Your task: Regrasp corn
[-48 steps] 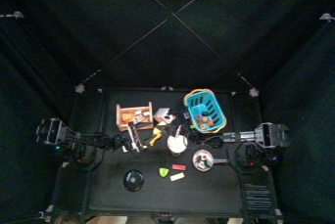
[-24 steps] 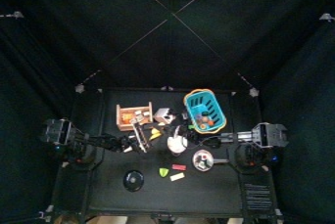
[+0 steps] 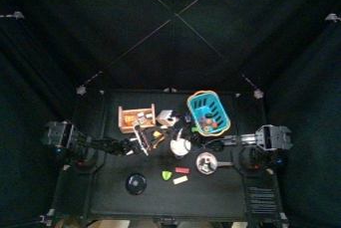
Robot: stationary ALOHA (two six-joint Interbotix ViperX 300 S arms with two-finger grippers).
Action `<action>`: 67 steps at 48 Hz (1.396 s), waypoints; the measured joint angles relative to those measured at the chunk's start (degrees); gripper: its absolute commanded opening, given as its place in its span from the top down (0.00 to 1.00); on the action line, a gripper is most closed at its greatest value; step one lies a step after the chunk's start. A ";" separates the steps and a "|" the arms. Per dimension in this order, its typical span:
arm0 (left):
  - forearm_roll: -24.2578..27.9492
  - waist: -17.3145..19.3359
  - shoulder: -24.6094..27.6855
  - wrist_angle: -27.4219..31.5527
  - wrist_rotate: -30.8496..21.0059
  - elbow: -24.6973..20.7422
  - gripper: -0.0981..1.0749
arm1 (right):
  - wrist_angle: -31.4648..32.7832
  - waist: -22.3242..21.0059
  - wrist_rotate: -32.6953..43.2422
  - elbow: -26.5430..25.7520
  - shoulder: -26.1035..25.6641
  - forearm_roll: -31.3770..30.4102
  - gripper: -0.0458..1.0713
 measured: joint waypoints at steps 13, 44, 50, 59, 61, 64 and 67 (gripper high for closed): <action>-1.32 -0.70 -1.93 0.18 -1.93 1.23 0.39 | -0.26 0.09 0.00 0.62 0.00 -3.87 0.21; -2.46 0.09 -7.21 0.09 -23.38 3.69 0.39 | -0.79 0.44 -0.35 7.21 -4.92 -15.91 0.08; -1.85 0.18 -8.88 0.88 -35.42 4.39 0.39 | -0.70 0.44 -0.35 8.88 -5.71 -19.16 0.08; 5.54 1.67 -10.63 5.19 -51.59 5.36 0.39 | -0.79 0.44 -0.35 9.14 -5.89 -23.12 0.08; 7.91 2.64 -10.72 5.80 -54.58 5.54 0.39 | -0.70 0.44 -0.26 9.14 -5.89 -23.55 0.08; 11.25 4.04 -10.81 6.15 -58.97 5.80 0.39 | -0.79 0.44 -0.26 9.14 -5.89 -24.08 0.08; 14.15 5.45 -10.81 6.33 -63.81 6.06 0.39 | -0.79 0.35 -0.35 9.14 -5.89 -24.43 0.08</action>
